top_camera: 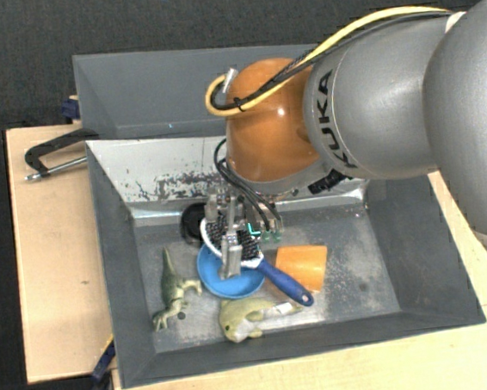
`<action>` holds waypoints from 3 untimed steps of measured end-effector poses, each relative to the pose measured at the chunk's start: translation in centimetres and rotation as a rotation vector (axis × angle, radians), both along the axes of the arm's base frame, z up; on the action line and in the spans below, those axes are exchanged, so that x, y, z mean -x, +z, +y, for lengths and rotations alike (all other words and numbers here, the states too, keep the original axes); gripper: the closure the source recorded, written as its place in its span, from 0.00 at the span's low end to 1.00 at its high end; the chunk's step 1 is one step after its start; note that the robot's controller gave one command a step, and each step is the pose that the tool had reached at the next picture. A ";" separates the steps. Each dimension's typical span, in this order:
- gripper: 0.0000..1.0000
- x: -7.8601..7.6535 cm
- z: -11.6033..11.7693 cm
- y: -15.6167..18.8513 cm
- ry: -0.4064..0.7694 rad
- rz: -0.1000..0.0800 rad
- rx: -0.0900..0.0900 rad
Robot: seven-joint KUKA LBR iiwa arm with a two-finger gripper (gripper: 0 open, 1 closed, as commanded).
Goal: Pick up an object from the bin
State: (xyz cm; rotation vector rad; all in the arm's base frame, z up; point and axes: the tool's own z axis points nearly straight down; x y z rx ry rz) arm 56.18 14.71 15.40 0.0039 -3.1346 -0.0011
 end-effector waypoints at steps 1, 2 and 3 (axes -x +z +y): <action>0.00 -0.7 -4.4 -5.9 0.118 -0.049 -0.006; 0.00 1.0 -9.1 -8.3 -0.094 -0.009 0.001; 1.00 1.0 -8.9 -8.3 -0.093 -0.009 -0.001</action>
Offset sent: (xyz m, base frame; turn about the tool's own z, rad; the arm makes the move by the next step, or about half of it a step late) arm -0.0054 -0.0539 -0.0840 -0.1236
